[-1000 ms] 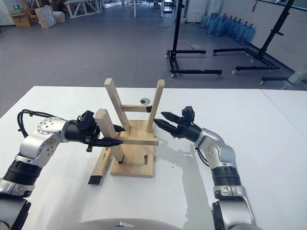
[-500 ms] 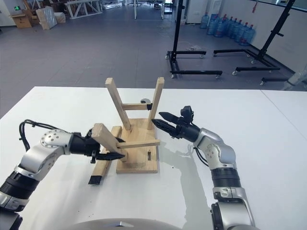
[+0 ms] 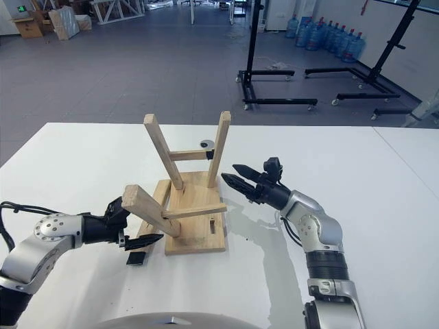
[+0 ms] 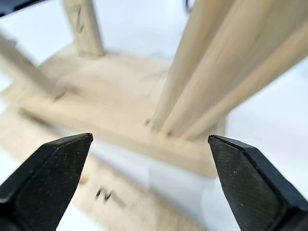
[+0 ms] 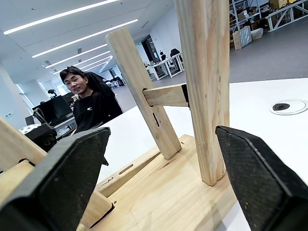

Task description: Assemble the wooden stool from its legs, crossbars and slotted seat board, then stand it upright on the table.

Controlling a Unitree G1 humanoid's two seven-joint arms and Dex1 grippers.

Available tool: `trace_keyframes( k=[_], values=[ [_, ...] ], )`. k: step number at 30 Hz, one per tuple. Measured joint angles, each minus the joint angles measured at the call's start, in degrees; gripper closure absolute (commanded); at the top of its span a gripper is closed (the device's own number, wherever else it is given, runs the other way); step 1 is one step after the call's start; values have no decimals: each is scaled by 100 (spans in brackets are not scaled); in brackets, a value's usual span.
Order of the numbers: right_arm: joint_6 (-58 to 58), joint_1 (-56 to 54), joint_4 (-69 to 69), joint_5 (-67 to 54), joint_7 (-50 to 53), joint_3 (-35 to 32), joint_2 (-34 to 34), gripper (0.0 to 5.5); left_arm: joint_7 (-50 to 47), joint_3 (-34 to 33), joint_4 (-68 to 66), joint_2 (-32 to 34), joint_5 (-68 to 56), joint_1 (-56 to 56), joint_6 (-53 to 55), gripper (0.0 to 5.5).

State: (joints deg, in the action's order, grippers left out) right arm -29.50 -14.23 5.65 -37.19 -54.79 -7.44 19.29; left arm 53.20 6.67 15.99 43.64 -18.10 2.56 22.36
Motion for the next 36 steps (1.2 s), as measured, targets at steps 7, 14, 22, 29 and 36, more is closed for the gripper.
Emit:
trace_keyframes(
  k=[7,14,22,29,36],
  values=[
    [-25,428,-283,-13,337,-69,-66,147,-1677,-550,1279,-437,323,935,1248,110],
    [-122,678,-585,-66,595,-19,-204,147,-3282,-673,1594,-1824,268,624,2620,110],
    [-163,714,-658,-106,807,12,-264,147,-3610,-469,1363,-2177,370,616,2732,110],
    [-157,713,-682,-107,896,36,-392,147,-3735,-440,860,-2300,492,579,2553,110],
    [-156,713,-687,-110,933,32,-410,147,-3775,-320,642,-2409,577,563,2187,150]
  ],
)
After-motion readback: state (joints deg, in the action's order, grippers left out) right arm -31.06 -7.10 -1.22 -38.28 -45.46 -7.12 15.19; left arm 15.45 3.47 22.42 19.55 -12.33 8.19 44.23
